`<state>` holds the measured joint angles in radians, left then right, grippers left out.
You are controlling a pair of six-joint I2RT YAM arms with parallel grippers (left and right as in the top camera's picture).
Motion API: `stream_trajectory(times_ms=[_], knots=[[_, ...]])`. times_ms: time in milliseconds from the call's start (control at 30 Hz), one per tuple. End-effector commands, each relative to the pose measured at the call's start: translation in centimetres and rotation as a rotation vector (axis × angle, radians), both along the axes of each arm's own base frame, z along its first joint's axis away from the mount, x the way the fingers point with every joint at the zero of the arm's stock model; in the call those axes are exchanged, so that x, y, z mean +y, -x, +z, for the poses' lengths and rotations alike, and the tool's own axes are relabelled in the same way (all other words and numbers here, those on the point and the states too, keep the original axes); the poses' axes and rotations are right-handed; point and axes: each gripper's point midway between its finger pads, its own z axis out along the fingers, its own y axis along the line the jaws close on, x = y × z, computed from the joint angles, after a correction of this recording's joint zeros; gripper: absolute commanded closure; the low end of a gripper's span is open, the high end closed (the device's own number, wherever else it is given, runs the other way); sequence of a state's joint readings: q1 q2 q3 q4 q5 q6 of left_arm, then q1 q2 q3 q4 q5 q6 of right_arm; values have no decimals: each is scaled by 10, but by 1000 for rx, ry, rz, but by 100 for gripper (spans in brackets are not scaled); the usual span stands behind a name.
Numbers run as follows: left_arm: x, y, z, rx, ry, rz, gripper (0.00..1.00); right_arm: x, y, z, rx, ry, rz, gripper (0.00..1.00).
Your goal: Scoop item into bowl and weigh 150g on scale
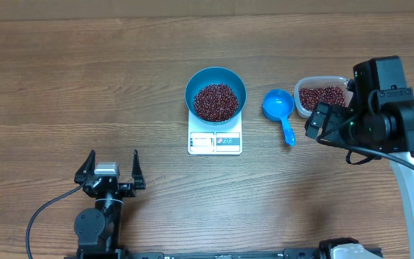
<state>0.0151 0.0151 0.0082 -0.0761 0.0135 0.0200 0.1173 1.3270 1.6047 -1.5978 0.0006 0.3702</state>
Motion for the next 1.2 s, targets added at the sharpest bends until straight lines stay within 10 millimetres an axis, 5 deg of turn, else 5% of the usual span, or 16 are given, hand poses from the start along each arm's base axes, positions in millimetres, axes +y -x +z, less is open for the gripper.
stream_trajectory(times_ms=[0,500,800,1167], knots=[[4,0,0,-6,19,21,1,-2,-2,9,-33,-1,-15,0],[4,0,1,-7,19,21,0,-4,14,10,-155,-9,-5,0],[4,0,0,-6,19,21,0,-3,7,-26,-540,-55,-6,0],[4,0,0,-6,19,21,0,-1,-13,-26,-981,-58,38,0]])
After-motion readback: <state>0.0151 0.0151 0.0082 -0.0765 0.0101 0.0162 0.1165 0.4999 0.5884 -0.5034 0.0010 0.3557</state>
